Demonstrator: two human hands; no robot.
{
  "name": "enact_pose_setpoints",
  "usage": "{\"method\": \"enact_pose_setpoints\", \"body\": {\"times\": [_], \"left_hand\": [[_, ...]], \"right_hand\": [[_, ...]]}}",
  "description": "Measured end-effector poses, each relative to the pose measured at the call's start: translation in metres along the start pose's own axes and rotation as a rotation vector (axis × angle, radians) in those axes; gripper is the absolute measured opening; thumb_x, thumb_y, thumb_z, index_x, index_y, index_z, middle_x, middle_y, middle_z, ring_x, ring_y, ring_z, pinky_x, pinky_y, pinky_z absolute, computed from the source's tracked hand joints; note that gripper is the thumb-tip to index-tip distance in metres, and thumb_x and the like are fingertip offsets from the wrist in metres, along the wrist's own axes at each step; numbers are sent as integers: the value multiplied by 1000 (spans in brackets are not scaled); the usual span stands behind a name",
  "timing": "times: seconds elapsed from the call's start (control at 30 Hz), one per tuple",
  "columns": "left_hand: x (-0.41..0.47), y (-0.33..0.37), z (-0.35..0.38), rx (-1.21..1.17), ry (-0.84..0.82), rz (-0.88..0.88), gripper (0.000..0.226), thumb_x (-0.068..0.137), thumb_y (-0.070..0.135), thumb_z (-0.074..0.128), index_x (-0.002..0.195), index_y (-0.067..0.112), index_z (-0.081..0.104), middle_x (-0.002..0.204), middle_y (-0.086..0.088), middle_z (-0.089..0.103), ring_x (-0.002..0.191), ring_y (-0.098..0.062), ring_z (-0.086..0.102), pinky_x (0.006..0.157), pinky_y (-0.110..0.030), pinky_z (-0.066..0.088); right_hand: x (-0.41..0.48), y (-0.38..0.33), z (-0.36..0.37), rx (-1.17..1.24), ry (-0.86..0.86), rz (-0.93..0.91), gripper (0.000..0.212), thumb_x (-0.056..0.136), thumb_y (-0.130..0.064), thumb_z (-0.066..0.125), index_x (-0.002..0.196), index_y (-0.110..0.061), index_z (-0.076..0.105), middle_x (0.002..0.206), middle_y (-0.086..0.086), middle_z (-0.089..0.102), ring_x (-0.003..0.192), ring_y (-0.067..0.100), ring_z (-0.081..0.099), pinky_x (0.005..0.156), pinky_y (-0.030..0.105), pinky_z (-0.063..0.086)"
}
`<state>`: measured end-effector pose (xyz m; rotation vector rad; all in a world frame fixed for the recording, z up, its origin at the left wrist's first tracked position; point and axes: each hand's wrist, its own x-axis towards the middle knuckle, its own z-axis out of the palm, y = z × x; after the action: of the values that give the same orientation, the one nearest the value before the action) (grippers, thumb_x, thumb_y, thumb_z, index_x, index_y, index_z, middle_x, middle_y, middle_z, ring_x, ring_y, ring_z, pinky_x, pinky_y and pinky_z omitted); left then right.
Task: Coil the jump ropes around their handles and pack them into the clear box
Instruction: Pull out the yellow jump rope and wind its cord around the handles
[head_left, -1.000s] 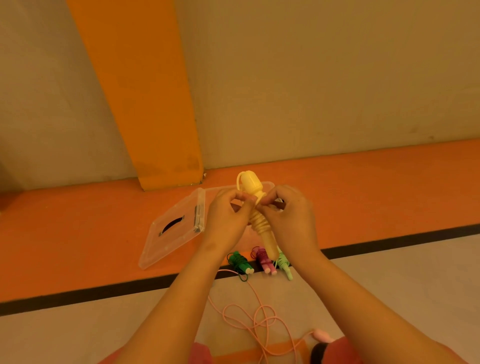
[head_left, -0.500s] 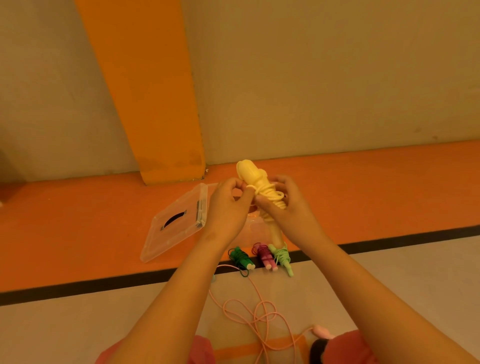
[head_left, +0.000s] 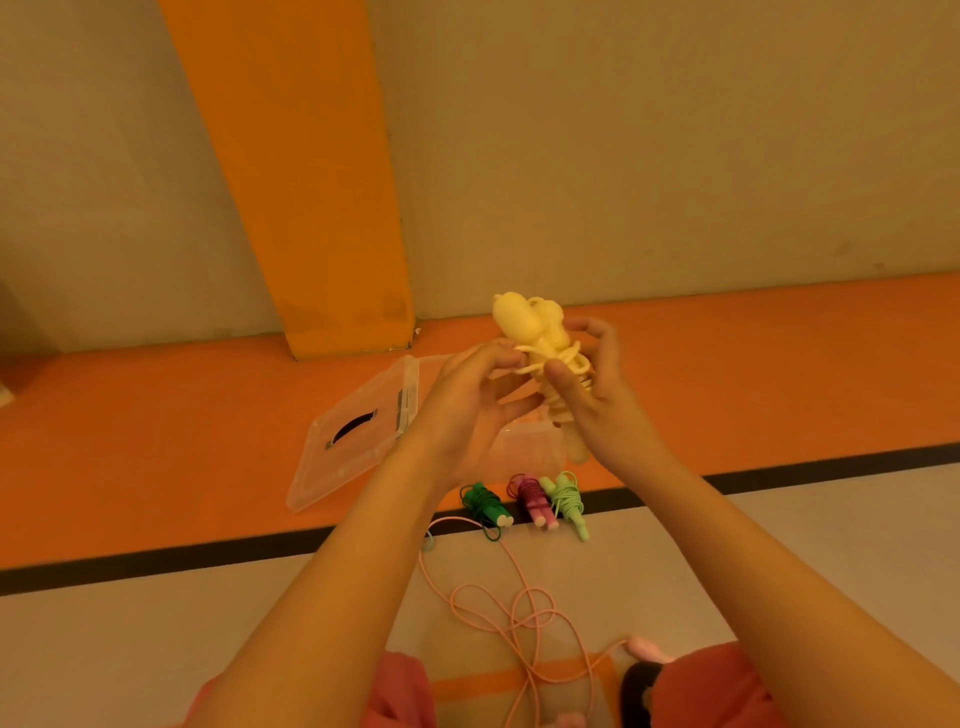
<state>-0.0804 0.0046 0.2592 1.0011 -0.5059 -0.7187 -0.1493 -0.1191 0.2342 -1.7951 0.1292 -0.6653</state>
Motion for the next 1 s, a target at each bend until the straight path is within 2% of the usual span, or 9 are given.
{"method": "enact_pose_setpoints", "body": {"times": [0.13,0.2,0.27,0.43,0.53,0.63,0.8,0.87,1.0], "left_hand": [[0,-2,-7,100,35,-3,9,89,10,58,83,12,65,94,-7,64,99,-18,60,89,-37,52],[0,-6,-11,327,139,17,9,92,15,59,86,14,66,92,-2,67,99,-16,63,91,-37,52],[-1,-11,-13,486,178,38,3,90,15,63,91,14,66,98,-1,68,101,-16,65,88,-34,56],[2,-15,-13,372,289,36,26,87,8,67,110,10,55,108,-9,66,90,-18,69,68,-26,59],[5,-16,-16,369,259,7,21,90,6,63,109,9,57,101,-11,68,78,-15,71,66,-26,59],[8,-18,-19,347,280,-8,16,91,5,60,107,8,59,98,-11,68,75,-14,70,68,-25,60],[16,-23,-26,182,308,-35,30,90,8,62,119,2,57,108,-15,67,87,-18,69,74,-22,58],[22,-25,-29,141,330,-18,35,88,7,64,122,1,56,115,-16,66,96,-18,67,79,-21,57],[36,-31,-38,232,312,-36,45,87,9,66,130,9,52,120,-8,65,104,-19,64,83,-30,53]], "right_hand": [[-4,4,2,14,-47,36,49,84,-44,50,126,-27,30,118,7,56,95,12,63,73,22,51],[-4,10,2,-21,-37,68,52,84,-43,56,127,-28,30,118,6,58,97,16,63,75,28,53],[-4,15,-1,-38,-9,98,54,86,-37,62,128,-25,30,117,4,58,96,14,63,73,26,54],[-3,20,-4,14,4,145,45,88,-37,58,124,-25,33,120,3,58,98,9,62,68,16,50],[-2,20,-4,55,-13,203,36,94,-33,52,124,-25,35,119,4,59,93,10,63,61,13,47],[-1,21,-6,133,-42,258,31,94,-23,54,121,-27,38,118,4,60,92,14,63,67,24,49],[7,21,-1,240,-35,306,22,91,-15,59,103,-30,48,108,-2,61,90,13,64,71,31,55],[13,22,3,310,8,350,18,92,-12,56,105,-24,50,103,-1,61,88,13,64,68,29,56],[28,33,11,380,35,388,25,91,-3,54,111,-18,53,113,8,59,100,26,64,67,31,56]]}}
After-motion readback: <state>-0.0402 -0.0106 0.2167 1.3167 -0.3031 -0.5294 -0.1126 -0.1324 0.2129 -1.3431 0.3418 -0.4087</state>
